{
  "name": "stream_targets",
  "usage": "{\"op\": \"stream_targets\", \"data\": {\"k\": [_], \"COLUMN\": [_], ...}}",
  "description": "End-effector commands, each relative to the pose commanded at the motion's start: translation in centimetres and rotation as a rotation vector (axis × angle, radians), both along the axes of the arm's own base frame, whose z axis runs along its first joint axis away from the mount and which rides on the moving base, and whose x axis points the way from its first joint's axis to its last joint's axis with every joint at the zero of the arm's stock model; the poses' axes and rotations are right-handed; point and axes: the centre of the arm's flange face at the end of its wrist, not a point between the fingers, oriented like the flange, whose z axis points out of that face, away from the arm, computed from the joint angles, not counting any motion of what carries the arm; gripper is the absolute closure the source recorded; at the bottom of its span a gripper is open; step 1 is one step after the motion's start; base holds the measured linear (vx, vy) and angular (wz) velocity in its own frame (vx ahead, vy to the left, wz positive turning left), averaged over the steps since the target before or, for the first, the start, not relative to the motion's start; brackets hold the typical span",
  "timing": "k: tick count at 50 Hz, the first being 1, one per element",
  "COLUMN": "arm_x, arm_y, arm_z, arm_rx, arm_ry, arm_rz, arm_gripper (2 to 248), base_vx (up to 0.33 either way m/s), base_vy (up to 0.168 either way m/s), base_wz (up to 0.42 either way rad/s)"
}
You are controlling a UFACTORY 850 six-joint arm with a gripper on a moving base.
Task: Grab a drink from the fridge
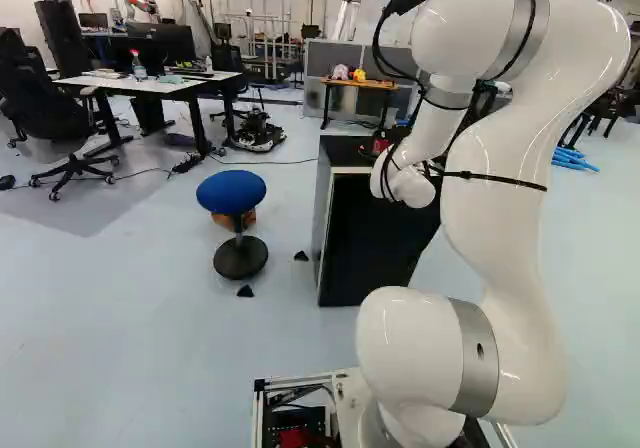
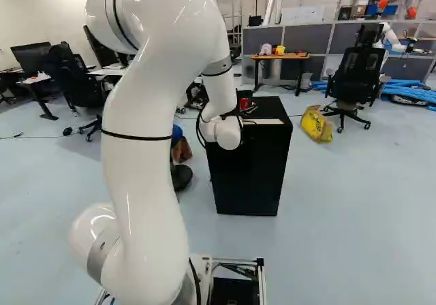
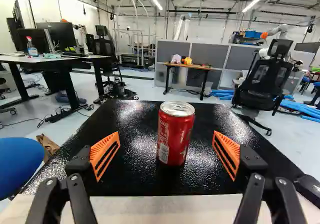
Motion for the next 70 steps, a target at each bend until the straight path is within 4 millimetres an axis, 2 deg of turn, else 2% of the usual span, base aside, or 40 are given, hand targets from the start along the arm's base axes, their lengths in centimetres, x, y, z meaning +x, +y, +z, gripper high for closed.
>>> {"op": "stream_targets", "data": {"k": [21, 70], "arm_x": [1.2, 2.3], "arm_y": [-0.4, -1.9], "arm_z": [-0.2, -0.5], "arm_rx": [-0.003, -0.008], "arm_ry": [-0.009, -0.02], "arm_rz": [0.001, -0.017], "arm_gripper": [3, 3], "base_vx": [0.0, 0.0], "base_vy": [0.0, 0.0], "base_wz": [0.0, 0.0]}}
